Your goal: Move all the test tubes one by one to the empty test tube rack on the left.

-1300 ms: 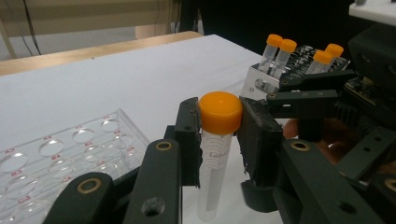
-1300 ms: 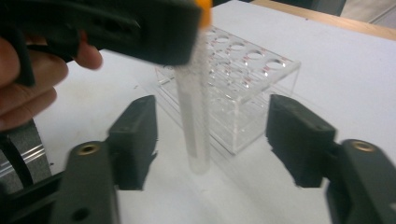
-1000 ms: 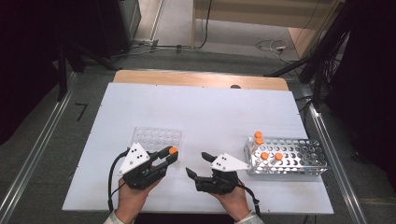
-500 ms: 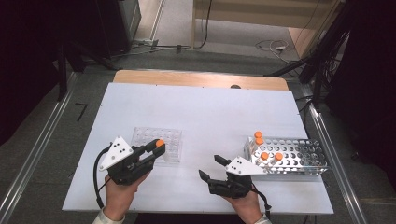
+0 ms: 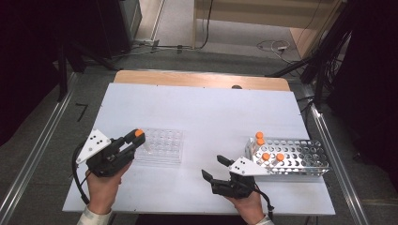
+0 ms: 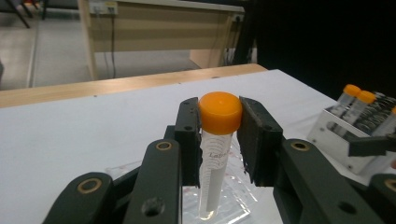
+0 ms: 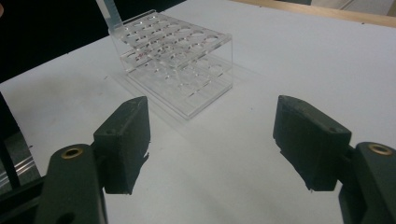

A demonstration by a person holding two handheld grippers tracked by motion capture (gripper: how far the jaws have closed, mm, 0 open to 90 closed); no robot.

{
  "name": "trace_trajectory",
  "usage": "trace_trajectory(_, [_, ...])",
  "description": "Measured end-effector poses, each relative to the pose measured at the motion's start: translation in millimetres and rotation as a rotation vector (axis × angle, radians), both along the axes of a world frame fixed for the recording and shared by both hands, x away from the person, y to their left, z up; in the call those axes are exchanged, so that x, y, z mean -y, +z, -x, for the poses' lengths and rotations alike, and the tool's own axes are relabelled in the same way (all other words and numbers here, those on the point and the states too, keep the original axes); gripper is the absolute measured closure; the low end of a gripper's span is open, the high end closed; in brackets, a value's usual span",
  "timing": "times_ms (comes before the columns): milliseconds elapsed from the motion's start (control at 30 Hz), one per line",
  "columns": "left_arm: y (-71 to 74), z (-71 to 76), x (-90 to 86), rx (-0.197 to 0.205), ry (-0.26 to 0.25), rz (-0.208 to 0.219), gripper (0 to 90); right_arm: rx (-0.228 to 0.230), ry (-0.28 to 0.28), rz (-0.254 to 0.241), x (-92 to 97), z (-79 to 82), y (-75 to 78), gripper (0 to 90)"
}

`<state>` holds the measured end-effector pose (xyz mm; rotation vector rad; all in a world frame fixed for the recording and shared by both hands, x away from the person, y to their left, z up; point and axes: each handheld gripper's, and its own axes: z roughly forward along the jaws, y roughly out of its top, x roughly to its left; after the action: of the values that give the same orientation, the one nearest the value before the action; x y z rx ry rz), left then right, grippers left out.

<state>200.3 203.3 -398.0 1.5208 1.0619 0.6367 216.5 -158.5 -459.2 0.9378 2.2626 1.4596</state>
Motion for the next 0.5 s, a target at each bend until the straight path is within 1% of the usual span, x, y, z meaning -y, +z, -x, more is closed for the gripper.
trace_trajectory(67, [0.9, -0.4, -5.6, 0.002, 0.029, -0.005, 70.5, -0.001, -0.001, -0.001, 0.1, -0.2, -0.2, 25.8])
trace_trajectory(133, [1.0, -1.2, -9.7, 0.009, 0.053, -0.019, 70.5, -0.001, -0.001, 0.000, -0.1, -0.2, -0.2, 25.8])
trace_trajectory(267, [0.1, -3.6, -15.0, 0.014, 0.090, -0.037, 70.5, 0.000, -0.001, -0.001, -0.2, -0.2, -0.2, 25.7])
trace_trajectory(400, [-2.3, -6.3, -16.7, 0.017, 0.115, -0.066, 70.5, -0.001, -0.004, -0.002, 0.1, -0.7, -0.1, 23.8])
trace_trajectory(500, [-4.8, -8.7, -17.2, 0.014, 0.118, -0.067, 70.5, -0.005, -0.010, -0.005, 0.5, -1.5, -0.1, 20.0])
